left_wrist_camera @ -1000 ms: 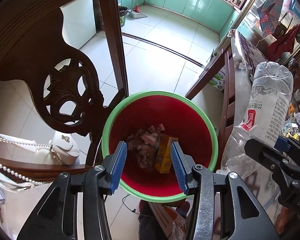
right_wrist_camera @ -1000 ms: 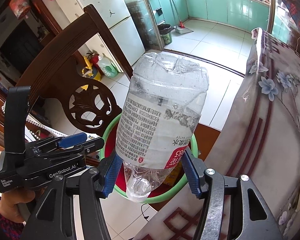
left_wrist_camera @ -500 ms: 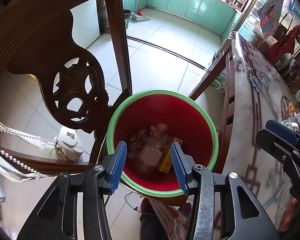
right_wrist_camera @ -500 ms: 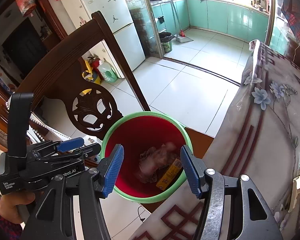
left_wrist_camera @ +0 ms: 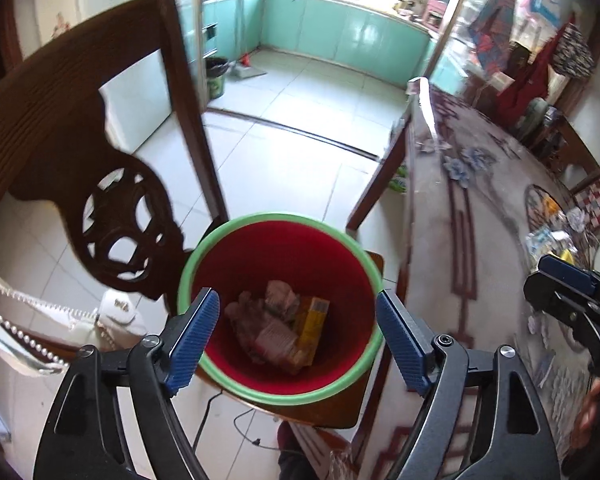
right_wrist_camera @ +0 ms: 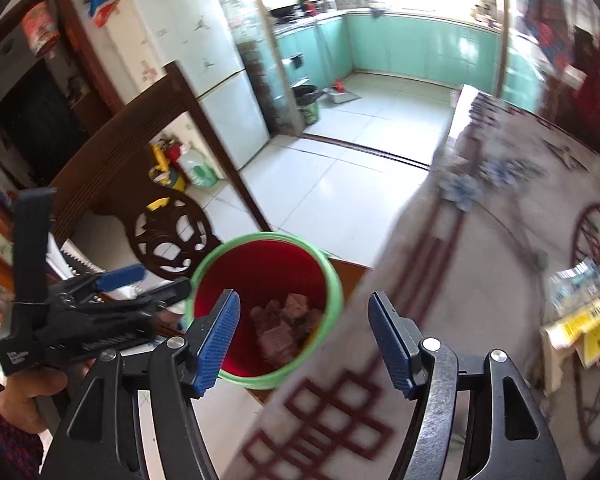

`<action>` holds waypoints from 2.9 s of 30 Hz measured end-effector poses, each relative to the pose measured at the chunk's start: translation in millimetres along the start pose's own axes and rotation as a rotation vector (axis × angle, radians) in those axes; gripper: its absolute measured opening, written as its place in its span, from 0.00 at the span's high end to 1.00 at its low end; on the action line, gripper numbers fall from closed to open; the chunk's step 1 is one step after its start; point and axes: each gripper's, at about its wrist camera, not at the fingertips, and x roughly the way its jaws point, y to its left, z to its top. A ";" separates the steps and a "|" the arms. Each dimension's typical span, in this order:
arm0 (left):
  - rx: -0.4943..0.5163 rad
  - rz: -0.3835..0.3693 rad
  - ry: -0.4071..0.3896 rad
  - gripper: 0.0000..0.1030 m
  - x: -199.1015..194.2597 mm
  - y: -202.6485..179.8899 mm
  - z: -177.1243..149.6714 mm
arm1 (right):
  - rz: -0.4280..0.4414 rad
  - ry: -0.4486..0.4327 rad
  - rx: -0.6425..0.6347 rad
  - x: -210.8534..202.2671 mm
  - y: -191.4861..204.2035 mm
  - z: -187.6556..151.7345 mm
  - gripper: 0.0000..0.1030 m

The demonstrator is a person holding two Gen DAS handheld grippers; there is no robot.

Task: Collect trash
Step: 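Grasp the yellow Cefixime box with the left tool while the right tool grasps the dark brown box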

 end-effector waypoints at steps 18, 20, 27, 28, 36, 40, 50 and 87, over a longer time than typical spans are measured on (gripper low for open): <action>0.344 -0.155 -0.052 0.21 -12.5 -178.0 -18.3 | -0.090 -0.060 0.838 -91.8 -342.3 -92.7 0.36; 0.360 -0.162 -0.055 0.21 -13.9 -199.9 -20.2 | -0.054 -0.035 0.877 -77.2 -353.8 -95.1 0.36; 0.470 -0.194 -0.100 0.20 -19.0 -279.6 -23.8 | 0.036 0.009 0.889 -44.6 -376.6 -91.9 0.74; 0.494 -0.201 -0.104 0.19 -17.0 -293.8 -23.2 | 0.056 0.018 0.881 -41.1 -379.6 -91.5 0.80; 0.673 -0.219 -0.012 0.17 31.1 -380.4 -27.9 | 0.038 -0.021 0.735 -72.9 -395.6 -96.7 0.96; 0.707 -0.164 0.028 0.17 56.0 -410.3 -29.8 | -0.059 -0.042 0.653 -99.6 -396.4 -95.3 0.96; 0.546 -0.158 0.157 0.97 81.1 -406.3 -17.3 | -0.105 -0.068 0.586 -128.2 -405.8 -94.4 0.95; 0.475 -0.087 0.135 0.68 98.3 -361.0 10.0 | -0.068 -0.081 0.562 -131.9 -378.8 -88.5 0.95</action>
